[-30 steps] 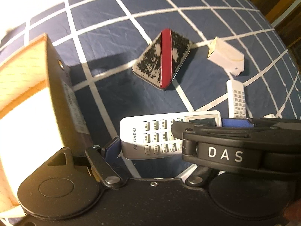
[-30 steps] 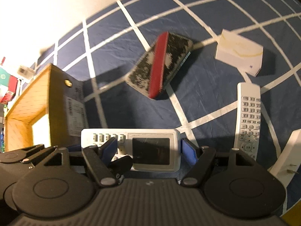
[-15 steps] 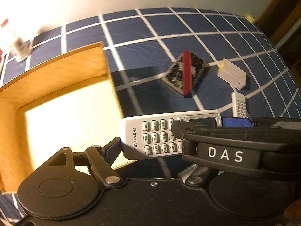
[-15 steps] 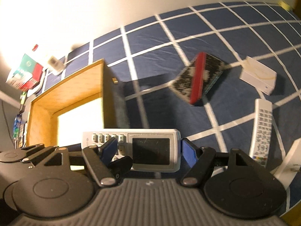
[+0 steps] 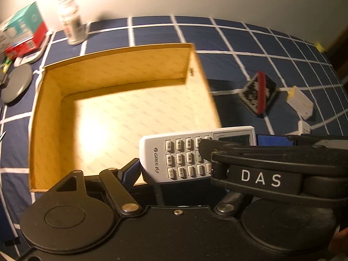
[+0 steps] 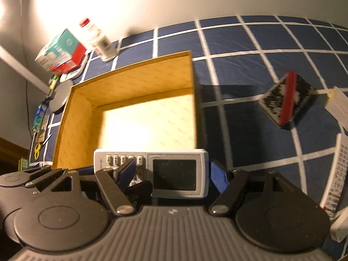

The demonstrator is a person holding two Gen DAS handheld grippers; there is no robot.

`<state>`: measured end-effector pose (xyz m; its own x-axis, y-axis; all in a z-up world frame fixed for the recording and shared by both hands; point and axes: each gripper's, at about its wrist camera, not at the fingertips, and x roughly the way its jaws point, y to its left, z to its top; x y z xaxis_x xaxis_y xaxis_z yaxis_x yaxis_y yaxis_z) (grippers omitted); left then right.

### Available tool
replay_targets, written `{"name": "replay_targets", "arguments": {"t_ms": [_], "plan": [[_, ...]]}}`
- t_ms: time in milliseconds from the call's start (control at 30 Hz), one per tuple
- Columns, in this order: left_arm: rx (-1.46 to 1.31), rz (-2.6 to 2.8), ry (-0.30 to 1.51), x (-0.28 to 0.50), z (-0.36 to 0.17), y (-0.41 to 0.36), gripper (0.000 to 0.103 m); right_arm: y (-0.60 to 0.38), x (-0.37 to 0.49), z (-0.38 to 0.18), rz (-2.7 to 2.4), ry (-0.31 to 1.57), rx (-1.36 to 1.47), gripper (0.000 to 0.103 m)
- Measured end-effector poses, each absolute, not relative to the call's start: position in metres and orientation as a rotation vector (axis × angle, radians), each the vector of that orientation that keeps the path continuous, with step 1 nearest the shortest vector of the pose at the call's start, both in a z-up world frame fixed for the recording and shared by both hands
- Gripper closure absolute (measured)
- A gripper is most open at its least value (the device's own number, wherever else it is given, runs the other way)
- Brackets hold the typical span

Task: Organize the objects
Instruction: 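Carry the held remote with both grippers over the box and lower it inside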

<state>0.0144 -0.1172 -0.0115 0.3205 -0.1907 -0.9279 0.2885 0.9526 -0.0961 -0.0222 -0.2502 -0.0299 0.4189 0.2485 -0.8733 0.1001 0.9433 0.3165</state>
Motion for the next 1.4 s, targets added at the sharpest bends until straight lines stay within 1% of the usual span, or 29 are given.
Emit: {"name": "replay_targets", "arguments": {"t_ms": [567,867,1400], "plan": [[0.024,-0.21,1.217,0.061,-0.026,-0.054,0.03,-0.185,0.041,-0.044,0.209,1.177,0.27,0.03],[0.014,-0.224,1.254,0.108,-0.053,-0.042,0.03,-0.173,0.089,-0.071,0.195,1.217,0.264,0.03],[0.022,-0.279,1.324,0.184,-0.11,-0.044,0.03,-0.175,0.163,-0.131,0.141,1.28,0.277,0.03]]}}
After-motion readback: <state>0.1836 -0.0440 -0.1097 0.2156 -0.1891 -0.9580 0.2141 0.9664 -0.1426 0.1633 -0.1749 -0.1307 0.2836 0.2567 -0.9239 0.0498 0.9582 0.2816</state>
